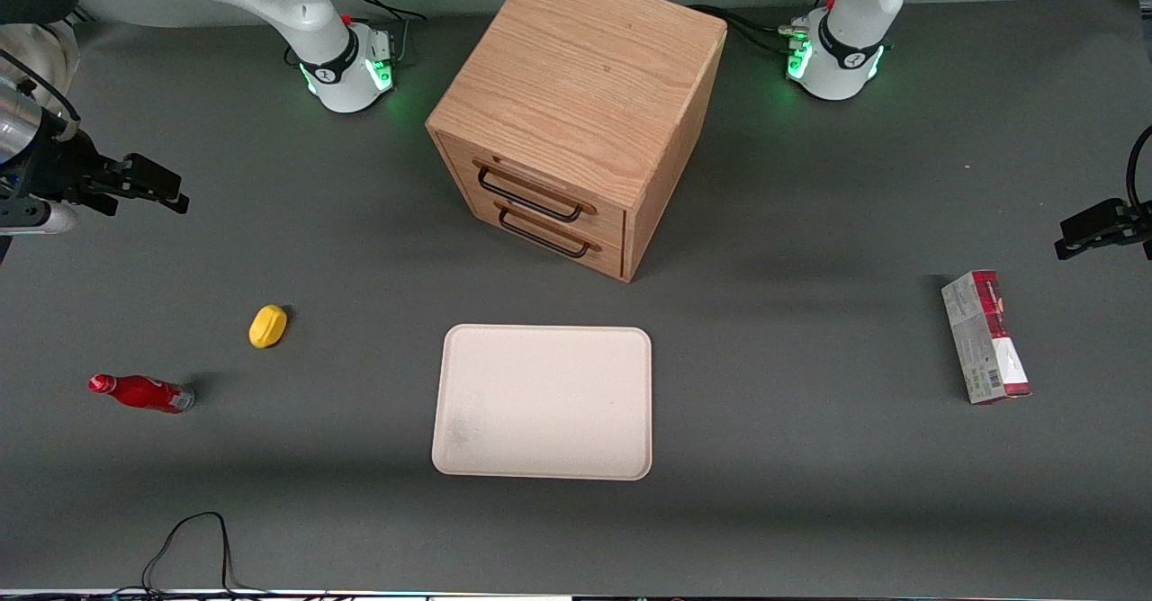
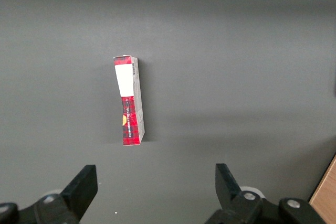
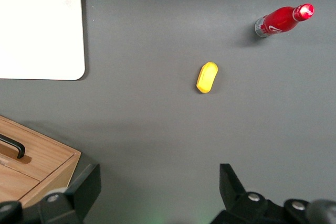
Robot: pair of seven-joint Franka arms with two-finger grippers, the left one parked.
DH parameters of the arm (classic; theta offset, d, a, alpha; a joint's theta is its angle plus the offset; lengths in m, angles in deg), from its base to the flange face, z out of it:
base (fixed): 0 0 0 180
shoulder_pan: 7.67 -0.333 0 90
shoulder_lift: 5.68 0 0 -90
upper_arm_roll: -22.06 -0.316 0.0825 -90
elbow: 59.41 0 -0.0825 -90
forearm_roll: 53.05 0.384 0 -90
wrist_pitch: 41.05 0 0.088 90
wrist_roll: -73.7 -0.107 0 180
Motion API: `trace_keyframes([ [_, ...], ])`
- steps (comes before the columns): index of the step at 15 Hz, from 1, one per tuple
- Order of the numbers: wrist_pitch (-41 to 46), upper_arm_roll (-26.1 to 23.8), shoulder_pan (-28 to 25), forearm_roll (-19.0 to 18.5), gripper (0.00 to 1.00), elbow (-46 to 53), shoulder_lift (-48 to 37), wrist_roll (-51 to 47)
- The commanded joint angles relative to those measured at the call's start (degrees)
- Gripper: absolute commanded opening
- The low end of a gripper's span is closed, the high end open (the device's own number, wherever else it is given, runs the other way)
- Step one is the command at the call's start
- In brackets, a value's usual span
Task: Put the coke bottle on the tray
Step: 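Lower the open right gripper toward the red Coca-Cola bottle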
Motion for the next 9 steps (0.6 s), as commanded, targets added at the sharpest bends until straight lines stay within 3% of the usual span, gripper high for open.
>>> trace_keyframes([
  [1,1.6,-0.4,0.0,-1.4,1.00,1.3,0.0,-1.6],
  [9,1.1,-0.4,2.2,-1.4,1.00,1.5,0.4,-0.5],
])
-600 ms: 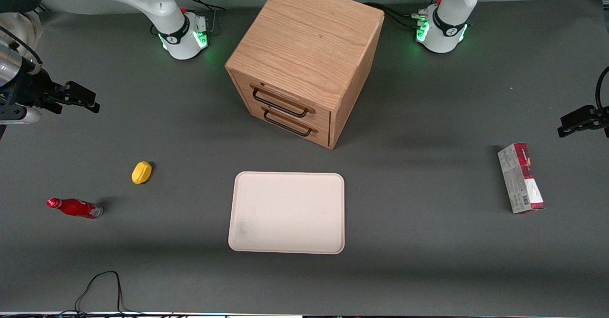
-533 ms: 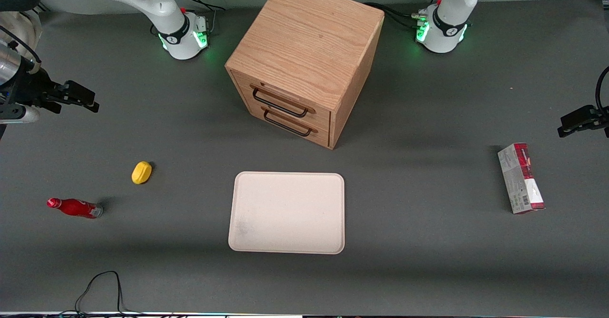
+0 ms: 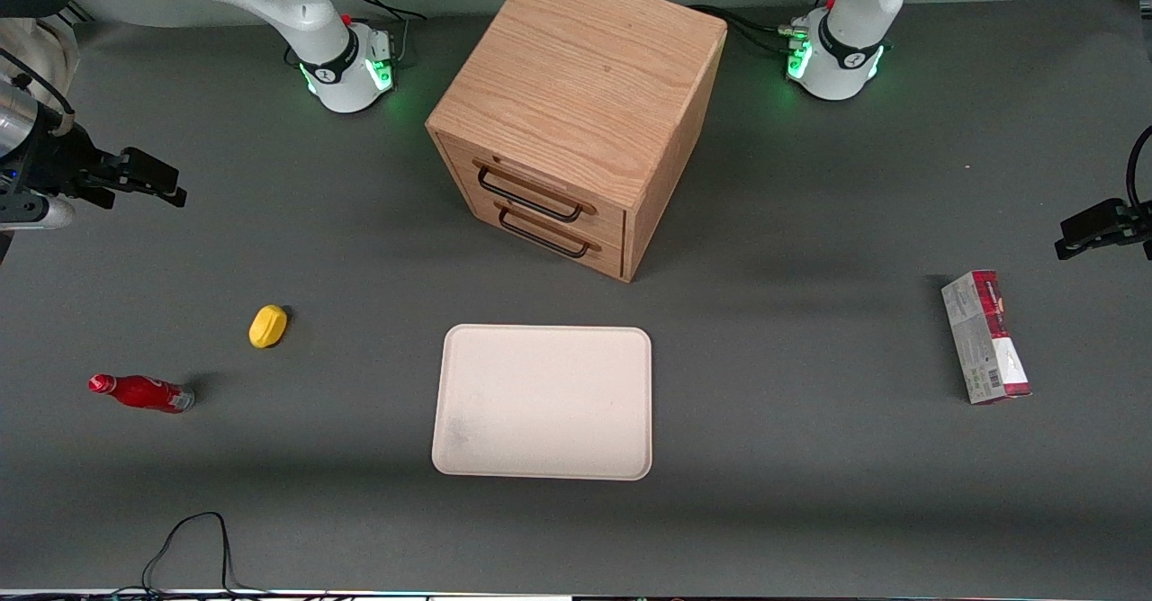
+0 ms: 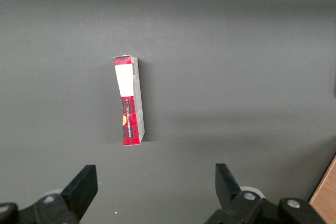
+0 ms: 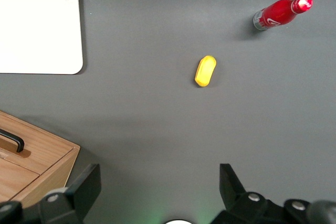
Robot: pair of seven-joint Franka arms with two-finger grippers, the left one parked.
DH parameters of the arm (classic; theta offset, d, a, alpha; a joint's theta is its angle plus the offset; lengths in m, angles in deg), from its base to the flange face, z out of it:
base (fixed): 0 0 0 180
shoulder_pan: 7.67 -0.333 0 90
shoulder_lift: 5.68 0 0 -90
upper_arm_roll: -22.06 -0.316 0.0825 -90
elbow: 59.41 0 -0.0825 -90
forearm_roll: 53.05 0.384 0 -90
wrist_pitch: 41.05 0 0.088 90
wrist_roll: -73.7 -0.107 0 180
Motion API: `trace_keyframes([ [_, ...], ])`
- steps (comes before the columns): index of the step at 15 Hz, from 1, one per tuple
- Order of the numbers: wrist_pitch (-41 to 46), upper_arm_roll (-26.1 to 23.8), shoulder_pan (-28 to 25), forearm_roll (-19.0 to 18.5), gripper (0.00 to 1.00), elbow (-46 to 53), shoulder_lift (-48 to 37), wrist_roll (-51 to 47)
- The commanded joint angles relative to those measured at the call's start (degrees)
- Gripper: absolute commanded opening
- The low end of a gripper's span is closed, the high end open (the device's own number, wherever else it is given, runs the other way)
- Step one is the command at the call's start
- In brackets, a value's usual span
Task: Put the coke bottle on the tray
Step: 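Lower the open right gripper toward the red Coca-Cola bottle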
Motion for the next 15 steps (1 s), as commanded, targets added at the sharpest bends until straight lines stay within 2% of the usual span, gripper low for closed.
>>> trace_keyframes([
  [1,-1.2,-0.3,2.8,-1.2,1.00,2.3,1.6,-0.3],
  [6,-3.4,-0.1,8.8,-1.0,1.00,13.6,15.3,11.0],
  [9,-5.5,-0.2,13.8,-0.2,1.00,23.6,26.0,17.0],
  [12,-8.0,-0.2,16.9,1.1,1.00,29.2,33.4,21.8],
  [13,-10.0,-0.2,17.8,1.9,1.00,29.3,34.7,23.8],
  [15,-14.5,0.1,20.0,6.3,1.00,29.0,37.5,28.6],
])
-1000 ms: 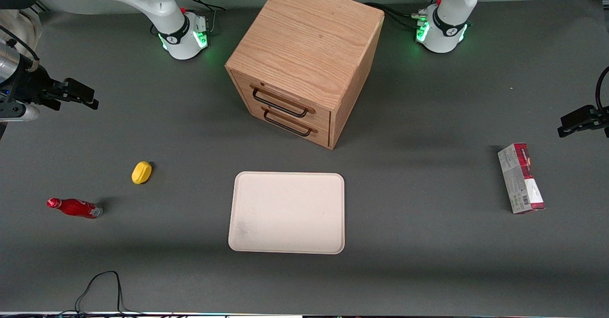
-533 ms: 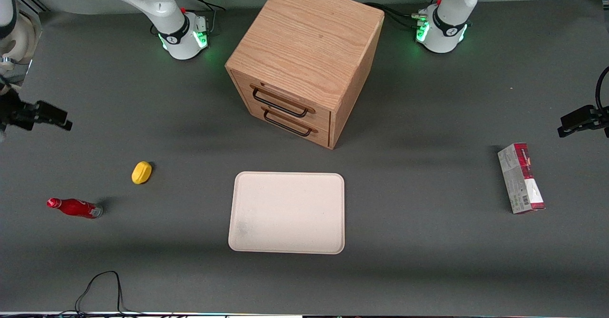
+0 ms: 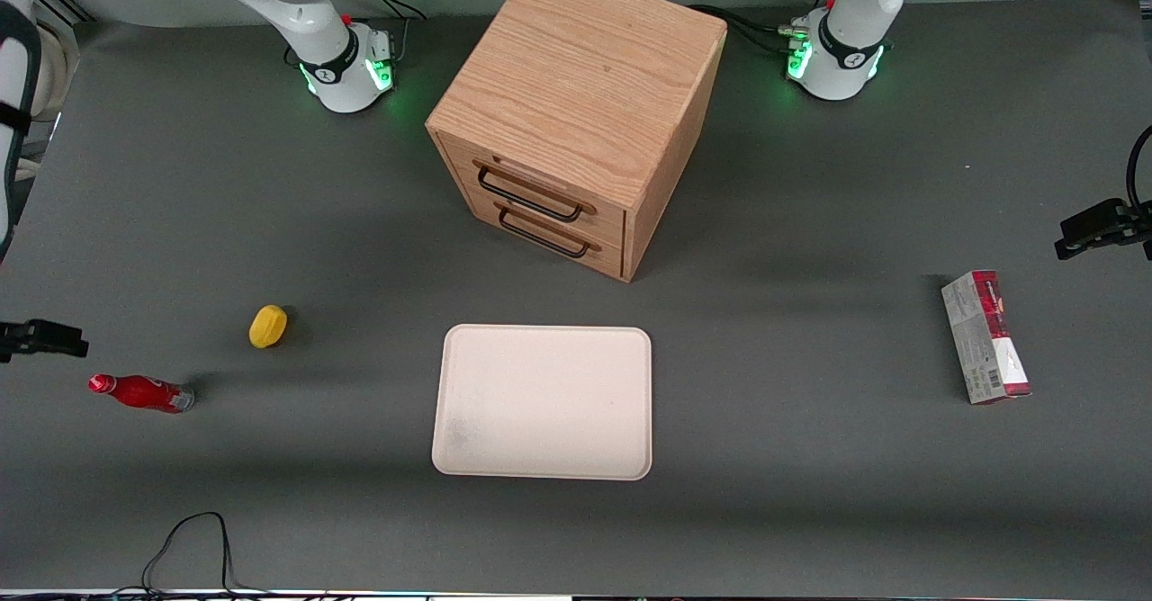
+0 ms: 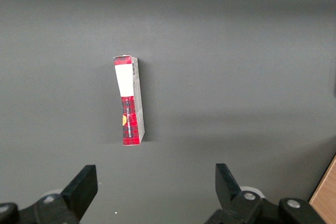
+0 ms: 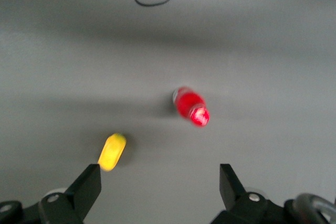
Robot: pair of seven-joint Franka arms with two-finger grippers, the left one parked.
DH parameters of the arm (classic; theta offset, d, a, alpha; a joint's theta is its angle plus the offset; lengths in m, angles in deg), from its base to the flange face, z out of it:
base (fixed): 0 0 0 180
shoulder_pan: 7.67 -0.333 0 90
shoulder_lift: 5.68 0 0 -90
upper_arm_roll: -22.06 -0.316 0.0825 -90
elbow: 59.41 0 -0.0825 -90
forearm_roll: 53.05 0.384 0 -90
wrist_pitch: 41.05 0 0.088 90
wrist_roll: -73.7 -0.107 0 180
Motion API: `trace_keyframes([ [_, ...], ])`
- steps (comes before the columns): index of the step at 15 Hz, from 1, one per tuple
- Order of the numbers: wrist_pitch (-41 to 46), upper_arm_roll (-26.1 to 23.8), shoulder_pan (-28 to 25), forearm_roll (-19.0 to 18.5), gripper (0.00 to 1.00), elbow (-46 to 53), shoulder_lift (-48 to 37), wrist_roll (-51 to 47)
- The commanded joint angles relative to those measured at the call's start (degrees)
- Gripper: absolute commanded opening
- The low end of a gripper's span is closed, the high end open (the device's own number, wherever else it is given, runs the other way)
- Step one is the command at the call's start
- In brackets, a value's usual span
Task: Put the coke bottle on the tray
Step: 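Close the right gripper around the neck of the red bottle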
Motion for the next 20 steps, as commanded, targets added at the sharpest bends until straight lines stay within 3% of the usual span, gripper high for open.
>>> trace_keyframes([
  [1,-3.8,0.3,2.9,6.6,1.00,3.2,5.1,7.1],
  [8,-15.7,0.3,4.5,12.3,1.00,-6.0,7.5,15.6],
  [18,-23.3,1.6,4.6,13.6,1.00,-15.4,6.8,19.6],
  [20,-23.4,1.7,4.5,13.6,0.95,-15.7,6.4,19.5],
])
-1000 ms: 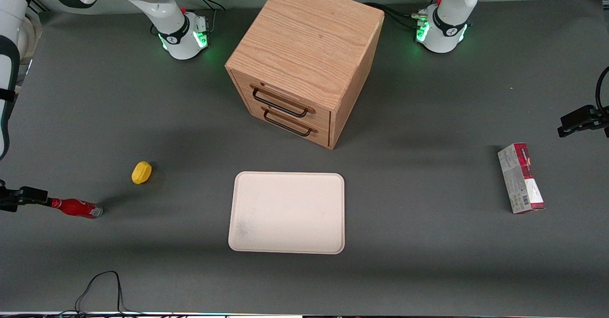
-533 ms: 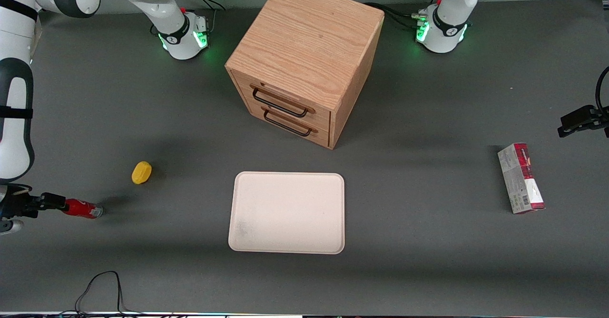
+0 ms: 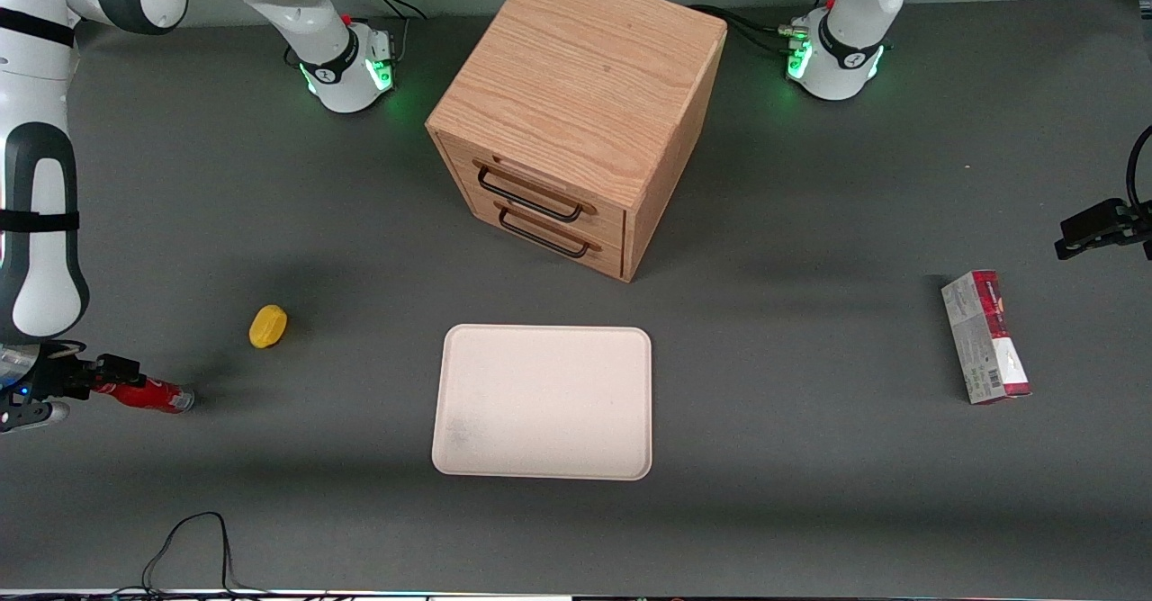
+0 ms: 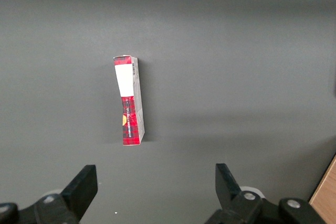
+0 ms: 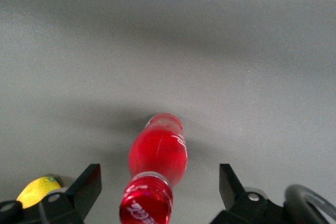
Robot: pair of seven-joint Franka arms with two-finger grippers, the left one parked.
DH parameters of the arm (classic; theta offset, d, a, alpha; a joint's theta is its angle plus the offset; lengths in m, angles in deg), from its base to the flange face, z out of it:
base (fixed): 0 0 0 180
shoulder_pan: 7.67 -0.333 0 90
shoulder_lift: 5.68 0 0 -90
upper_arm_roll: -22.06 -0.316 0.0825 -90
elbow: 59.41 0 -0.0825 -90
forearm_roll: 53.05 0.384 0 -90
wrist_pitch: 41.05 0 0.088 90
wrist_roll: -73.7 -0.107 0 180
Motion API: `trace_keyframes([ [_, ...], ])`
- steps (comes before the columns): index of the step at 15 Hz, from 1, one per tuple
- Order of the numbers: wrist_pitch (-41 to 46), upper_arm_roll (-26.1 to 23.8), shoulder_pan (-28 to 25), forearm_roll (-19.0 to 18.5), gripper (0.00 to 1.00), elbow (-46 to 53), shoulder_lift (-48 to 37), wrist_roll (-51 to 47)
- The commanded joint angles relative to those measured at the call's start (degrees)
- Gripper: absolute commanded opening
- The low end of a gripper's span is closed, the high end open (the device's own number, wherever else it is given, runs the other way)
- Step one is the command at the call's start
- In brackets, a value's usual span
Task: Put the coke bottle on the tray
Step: 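Close the right gripper around the neck of the red bottle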
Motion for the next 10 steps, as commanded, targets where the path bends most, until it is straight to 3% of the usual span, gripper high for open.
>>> trace_keyframes([
  [1,-0.8,0.2,-0.2,1.9,0.84,-2.5,-2.4,2.4],
  [4,-0.5,0.2,-0.7,1.9,0.37,-2.2,-2.5,1.0],
  [5,-0.5,0.1,-0.9,1.9,0.26,-2.1,-2.5,0.0],
  [8,-0.4,0.0,-1.2,1.8,0.00,-1.9,-2.8,-1.4],
  [10,0.1,0.0,-1.2,1.8,0.00,-1.6,-3.4,-1.4],
])
